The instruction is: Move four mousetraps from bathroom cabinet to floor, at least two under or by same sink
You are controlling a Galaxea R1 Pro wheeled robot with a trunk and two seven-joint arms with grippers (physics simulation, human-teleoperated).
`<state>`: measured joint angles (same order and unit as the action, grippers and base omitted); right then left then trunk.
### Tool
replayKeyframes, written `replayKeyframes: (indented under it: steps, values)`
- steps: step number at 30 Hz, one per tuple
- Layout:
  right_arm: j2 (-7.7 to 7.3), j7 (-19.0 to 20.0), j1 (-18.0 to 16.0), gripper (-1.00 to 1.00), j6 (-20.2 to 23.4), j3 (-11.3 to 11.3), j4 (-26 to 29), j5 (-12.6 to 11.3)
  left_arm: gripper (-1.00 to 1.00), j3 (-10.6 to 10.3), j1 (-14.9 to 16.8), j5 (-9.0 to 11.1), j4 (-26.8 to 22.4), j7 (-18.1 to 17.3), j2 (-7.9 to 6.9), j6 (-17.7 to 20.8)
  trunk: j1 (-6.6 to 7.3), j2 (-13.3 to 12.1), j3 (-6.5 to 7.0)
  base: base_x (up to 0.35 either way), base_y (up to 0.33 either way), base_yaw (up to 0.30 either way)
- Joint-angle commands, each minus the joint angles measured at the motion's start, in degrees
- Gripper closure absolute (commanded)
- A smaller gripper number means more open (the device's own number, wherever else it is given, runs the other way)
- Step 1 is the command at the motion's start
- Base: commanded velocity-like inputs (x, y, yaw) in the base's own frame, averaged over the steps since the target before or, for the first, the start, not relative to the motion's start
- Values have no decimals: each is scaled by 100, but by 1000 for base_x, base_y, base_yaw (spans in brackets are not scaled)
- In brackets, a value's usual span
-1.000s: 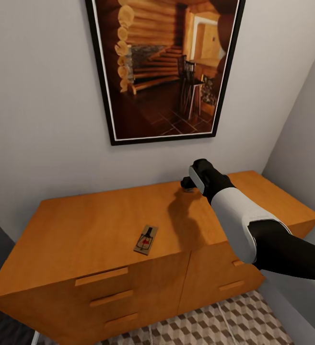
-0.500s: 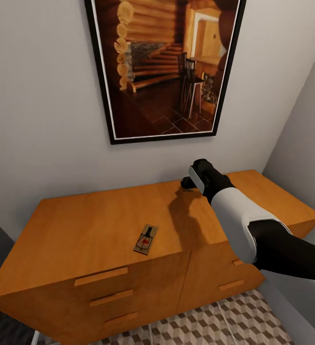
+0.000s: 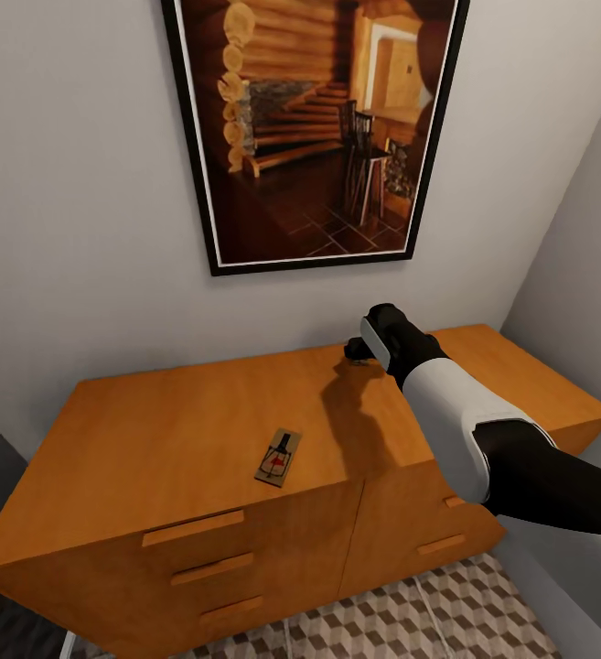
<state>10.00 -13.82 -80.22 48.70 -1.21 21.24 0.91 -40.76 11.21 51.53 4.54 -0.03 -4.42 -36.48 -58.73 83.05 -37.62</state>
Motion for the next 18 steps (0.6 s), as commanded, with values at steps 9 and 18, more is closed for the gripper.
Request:
replayKeyframes:
  steps: [9,18]
  values:
    - [0,4,-3,-100,20,-11,3,3,100,-40,4,1,12,30,3,-17,0,3,-5,0,0,0]
    - [0,88,-3,-100,17,-11,3,-2,100,-42,4,1,12,30,3,-17,0,3,-5,0,0,0]
